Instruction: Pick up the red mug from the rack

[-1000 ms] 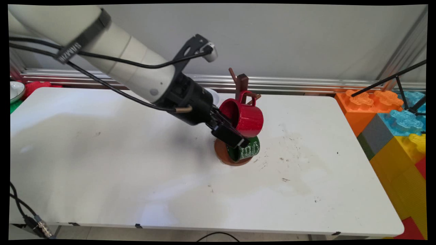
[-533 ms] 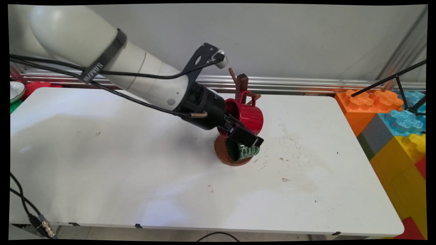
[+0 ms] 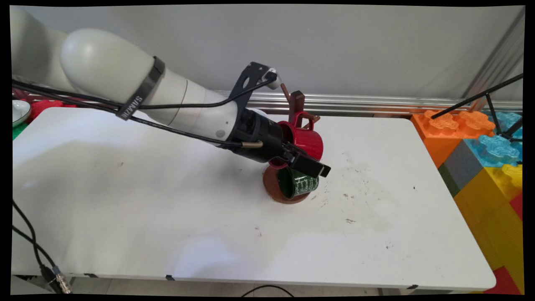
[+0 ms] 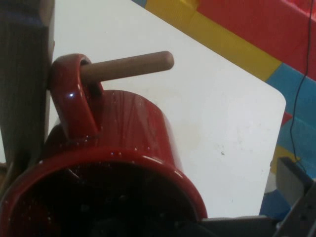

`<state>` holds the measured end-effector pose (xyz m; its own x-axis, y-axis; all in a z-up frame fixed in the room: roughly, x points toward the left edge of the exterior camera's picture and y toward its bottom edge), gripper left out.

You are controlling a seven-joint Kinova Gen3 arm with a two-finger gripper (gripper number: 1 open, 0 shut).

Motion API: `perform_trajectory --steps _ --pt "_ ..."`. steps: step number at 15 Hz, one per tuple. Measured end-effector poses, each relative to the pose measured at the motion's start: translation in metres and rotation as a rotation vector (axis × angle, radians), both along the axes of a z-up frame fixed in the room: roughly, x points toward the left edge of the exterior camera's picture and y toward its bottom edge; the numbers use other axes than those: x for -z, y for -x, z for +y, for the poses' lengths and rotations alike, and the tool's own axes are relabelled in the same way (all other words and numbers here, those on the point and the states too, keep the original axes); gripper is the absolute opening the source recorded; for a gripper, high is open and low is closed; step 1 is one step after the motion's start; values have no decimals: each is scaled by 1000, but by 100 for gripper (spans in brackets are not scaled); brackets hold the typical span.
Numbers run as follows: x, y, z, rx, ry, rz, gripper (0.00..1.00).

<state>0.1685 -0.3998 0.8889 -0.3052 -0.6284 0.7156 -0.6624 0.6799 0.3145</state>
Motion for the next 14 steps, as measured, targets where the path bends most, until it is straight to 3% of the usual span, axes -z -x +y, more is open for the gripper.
perform_trajectory --steps 6,7,14 --pt "13 1 -2 -13 9 36 100" --pt "15 0 -1 -14 11 41 0" --pt "16 0 0 -14 23 78 0"
